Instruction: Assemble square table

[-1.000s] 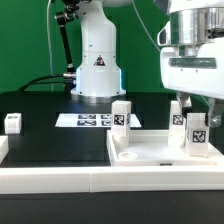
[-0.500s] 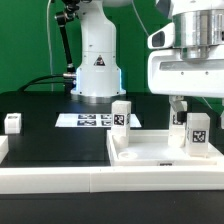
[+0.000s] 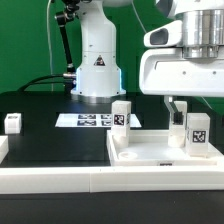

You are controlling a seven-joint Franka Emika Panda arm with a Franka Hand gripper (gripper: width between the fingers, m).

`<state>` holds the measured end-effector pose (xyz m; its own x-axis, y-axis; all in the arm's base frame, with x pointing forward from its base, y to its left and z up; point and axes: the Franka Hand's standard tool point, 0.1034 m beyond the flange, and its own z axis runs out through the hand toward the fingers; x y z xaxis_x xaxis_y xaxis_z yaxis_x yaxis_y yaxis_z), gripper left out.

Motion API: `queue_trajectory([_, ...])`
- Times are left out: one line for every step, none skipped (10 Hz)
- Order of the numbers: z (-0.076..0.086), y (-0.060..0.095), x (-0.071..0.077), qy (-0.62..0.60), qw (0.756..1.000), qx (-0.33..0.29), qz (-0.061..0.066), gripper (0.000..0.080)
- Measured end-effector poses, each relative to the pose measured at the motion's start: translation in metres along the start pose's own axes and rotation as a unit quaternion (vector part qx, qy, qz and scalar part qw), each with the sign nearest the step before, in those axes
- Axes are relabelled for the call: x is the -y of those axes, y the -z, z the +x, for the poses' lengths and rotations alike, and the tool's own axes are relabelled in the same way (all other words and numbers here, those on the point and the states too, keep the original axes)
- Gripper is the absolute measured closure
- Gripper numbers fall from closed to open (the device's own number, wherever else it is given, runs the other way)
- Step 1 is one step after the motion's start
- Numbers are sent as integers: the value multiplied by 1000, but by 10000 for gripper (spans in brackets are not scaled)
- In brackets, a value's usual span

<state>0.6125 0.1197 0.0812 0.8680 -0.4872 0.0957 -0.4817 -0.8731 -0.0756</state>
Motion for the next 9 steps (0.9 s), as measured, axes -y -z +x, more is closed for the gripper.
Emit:
queue_trajectory([1,0,-1,27,1000,0,-1,150])
queue_trajectory([1,0,-1,46,999,-1,-1,150])
queue_trajectory([1,0,-2,82,997,-2,-3,150])
queue_trajectory([2,0,-3,118,993,-3,-7,150])
queue_trajectory([3,0,-4,141,990,-4,-8,150])
queue_trajectory([4,0,-4,139,990,-4,-8,181])
queue_trajectory([4,0,-4,136,991,-4,-8,181])
queue_trajectory([4,0,-4,126,992,-4,-8,360])
queue_trajectory([4,0,-4,118,993,-4,-8,509])
